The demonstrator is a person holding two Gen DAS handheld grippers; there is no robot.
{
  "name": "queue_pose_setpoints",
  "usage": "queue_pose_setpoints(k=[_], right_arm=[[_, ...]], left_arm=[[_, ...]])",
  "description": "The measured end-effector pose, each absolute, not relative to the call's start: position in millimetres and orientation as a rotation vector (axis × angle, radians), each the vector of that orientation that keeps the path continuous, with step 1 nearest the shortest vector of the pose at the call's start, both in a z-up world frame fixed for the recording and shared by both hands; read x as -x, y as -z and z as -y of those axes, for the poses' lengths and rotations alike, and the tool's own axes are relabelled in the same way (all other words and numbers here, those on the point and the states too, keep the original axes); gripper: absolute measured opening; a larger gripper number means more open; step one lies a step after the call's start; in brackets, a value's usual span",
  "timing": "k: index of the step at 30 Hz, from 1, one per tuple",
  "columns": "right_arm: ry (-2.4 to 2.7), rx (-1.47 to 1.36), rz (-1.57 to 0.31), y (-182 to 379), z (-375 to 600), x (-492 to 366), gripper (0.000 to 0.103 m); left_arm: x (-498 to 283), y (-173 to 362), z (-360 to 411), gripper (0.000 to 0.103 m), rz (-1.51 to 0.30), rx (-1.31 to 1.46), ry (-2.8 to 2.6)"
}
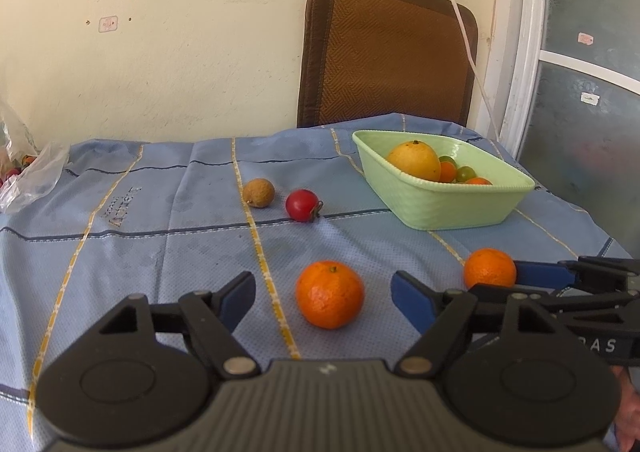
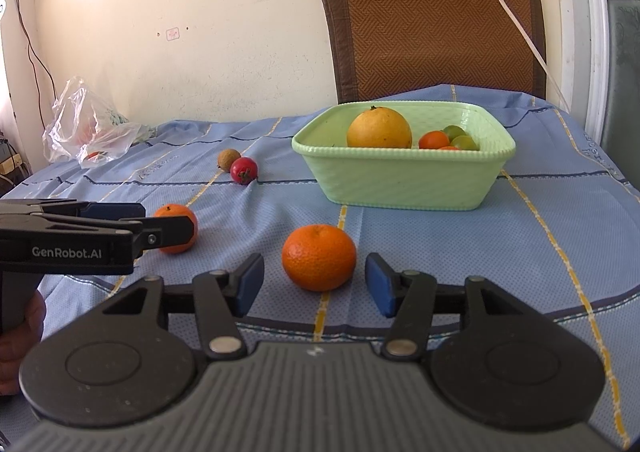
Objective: Organize fruits
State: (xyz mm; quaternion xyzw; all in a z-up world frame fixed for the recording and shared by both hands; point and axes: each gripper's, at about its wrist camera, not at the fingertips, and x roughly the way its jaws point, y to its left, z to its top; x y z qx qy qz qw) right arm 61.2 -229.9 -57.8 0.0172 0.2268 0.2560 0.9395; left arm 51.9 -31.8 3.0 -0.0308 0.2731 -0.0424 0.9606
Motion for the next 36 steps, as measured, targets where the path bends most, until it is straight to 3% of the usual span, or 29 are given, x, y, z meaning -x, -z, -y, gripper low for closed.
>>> queue_pose_setpoints(k=[36], right_arm=[[-0.528,-0.046,-0.461,57.0,231.0,-61.3,0.059]], left_arm=[[-51.2,-3.2,32.0,0.083,-0.547,0.061,0.089]])
